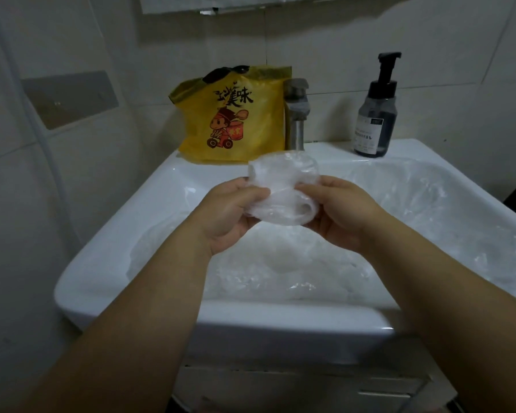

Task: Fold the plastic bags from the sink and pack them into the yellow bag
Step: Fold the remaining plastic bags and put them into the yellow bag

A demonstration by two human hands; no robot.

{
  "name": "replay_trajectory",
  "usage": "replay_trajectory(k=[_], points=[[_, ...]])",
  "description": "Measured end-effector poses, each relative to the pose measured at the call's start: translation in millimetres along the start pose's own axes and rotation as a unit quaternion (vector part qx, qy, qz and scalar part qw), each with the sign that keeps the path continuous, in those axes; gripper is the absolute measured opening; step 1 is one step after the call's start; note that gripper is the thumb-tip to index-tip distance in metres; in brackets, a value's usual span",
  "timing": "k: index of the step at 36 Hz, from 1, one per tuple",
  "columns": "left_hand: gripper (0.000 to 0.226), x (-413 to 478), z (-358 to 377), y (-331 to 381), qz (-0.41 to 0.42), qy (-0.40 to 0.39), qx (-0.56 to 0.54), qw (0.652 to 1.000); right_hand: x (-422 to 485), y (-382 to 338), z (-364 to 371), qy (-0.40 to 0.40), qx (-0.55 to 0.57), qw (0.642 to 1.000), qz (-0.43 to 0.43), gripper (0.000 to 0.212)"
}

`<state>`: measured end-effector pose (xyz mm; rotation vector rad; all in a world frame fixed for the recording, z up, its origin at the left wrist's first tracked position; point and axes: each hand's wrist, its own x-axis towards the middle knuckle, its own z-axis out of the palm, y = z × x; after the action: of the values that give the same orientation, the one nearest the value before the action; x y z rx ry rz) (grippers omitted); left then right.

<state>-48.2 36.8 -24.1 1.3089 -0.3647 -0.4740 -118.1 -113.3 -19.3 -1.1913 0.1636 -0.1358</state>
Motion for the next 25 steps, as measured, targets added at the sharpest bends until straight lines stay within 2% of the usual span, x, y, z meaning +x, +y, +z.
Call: replay_trajectory(k=[9,14,21,25], points=[[0.034,-1,-5,3,-0.013,-0.038,-0.019,0.999,-5,-10,-11,-0.059,-0.011,0.998,0.019,0.018],[0.029,-6,-6,2,-0.044,-0.083,0.039,0.995,-9,-15,-22,-0.073,-0.039,0.996,0.029,0.028],[0.032,-8,-4,6,-0.039,-0.082,-0.012,0.996,-8,-18,-23,-0.097,-0.014,0.994,0.046,0.034],[0.036,-10,-3,8,-0.059,-0.084,-0.043,0.994,-10,-21,-20,-0.100,0.019,0.994,0.036,0.028]])
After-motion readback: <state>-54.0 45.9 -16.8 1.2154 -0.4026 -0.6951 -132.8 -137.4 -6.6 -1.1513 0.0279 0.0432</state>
